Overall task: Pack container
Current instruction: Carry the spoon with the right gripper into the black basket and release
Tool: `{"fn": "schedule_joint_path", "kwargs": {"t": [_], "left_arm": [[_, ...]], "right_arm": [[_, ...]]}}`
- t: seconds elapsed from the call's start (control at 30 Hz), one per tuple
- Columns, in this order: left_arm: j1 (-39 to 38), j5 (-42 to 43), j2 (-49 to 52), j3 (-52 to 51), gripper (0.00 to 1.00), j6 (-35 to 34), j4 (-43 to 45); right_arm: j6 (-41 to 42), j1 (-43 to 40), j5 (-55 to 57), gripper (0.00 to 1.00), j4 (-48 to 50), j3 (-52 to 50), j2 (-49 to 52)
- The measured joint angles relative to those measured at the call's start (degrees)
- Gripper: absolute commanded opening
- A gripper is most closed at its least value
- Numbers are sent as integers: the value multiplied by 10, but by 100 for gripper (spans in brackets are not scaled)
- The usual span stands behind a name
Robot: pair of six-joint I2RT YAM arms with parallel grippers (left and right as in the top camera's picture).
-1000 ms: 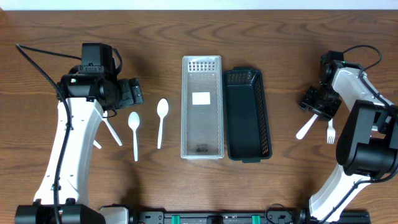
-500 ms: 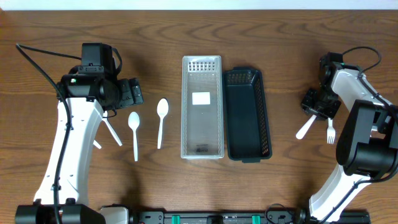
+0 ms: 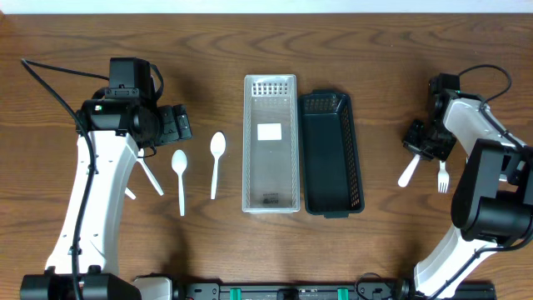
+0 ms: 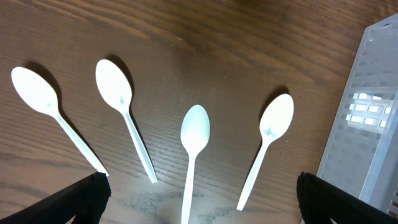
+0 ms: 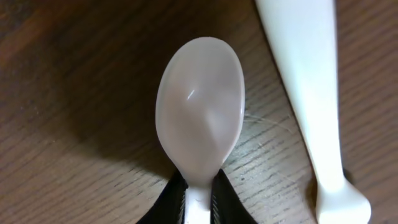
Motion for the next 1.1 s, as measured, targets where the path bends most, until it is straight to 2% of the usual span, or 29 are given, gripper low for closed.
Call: {"fn": "schedule_joint_path", "kwargs": {"t": [0.2,0.4,0.67,0.77,0.87,1.1], "left_arm": [[0,0,0,0,98,0,0],[0,0,0,0,98,0,0],[0,0,0,0,98,0,0],[0,0,0,0,98,0,0],[0,0,0,0,98,0,0],[0,0,0,0,98,0,0]], "right_arm": [[2,4,4,1,-5,1,-1],[-7,40,8,1,-59,33,-2],[-45,168,9,1,-138,200,-90],[-50,219,7,2,-145,231,-122],[-51,262,0,1,-147,235,-129],[-44,321,-17,2,-132,190,-78]]}}
